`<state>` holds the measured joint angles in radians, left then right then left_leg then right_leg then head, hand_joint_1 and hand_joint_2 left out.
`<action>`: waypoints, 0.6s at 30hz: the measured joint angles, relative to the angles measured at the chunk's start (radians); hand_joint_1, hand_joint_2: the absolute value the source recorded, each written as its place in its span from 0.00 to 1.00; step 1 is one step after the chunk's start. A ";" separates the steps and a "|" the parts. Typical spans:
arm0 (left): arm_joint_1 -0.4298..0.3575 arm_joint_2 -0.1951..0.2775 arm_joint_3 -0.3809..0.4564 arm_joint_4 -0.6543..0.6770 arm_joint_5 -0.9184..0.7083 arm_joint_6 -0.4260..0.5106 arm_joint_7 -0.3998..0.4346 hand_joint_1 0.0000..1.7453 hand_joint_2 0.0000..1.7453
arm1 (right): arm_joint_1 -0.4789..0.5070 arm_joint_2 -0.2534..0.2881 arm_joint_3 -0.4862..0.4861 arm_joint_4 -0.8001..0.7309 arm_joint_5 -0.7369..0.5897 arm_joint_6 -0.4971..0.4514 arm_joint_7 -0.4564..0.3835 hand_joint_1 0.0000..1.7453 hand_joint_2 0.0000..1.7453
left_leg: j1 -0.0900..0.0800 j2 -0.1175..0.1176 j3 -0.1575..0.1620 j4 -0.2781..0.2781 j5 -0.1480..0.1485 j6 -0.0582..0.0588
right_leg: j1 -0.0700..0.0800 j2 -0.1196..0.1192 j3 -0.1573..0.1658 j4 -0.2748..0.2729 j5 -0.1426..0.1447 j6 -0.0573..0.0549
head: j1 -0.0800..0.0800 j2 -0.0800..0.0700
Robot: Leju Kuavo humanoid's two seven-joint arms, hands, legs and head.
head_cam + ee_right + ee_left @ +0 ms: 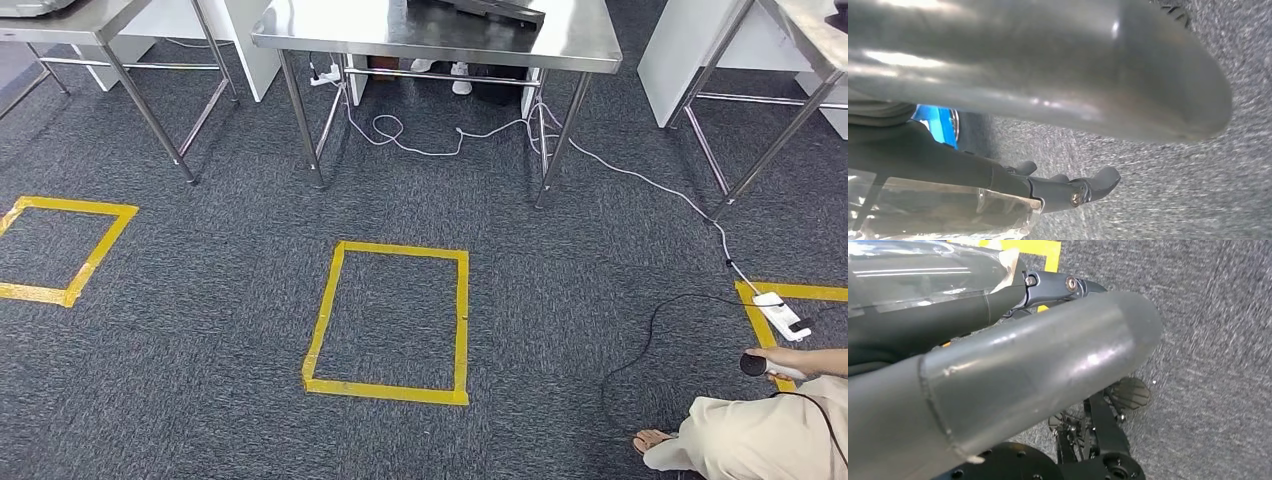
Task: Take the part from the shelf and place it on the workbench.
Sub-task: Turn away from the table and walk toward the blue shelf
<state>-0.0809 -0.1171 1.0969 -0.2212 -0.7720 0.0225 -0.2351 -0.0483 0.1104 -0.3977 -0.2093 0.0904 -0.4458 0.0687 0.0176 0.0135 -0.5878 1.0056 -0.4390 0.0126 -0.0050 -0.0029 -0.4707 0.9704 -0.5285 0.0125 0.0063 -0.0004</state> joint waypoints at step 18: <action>-0.002 0.006 -0.026 0.001 -0.029 -0.008 0.003 0.00 0.00 | 0.003 0.013 -0.029 0.009 -0.010 -0.019 0.020 0.00 0.00 | 0.009 -0.005 0.001 -0.040 0.039 0.017 | 0.006 -0.004 -0.007 -0.014 0.021 -0.008 | -0.008 0.000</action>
<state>-0.0829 -0.1112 1.0712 -0.2198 -0.8005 0.0143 -0.2323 -0.0455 0.1239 -0.4272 -0.2008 0.0803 -0.4644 0.0883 0.0269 0.0084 -0.5870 0.9656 -0.3998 0.0299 0.0009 -0.0069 -0.4772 0.9564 -0.5078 0.0042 -0.0018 -0.0004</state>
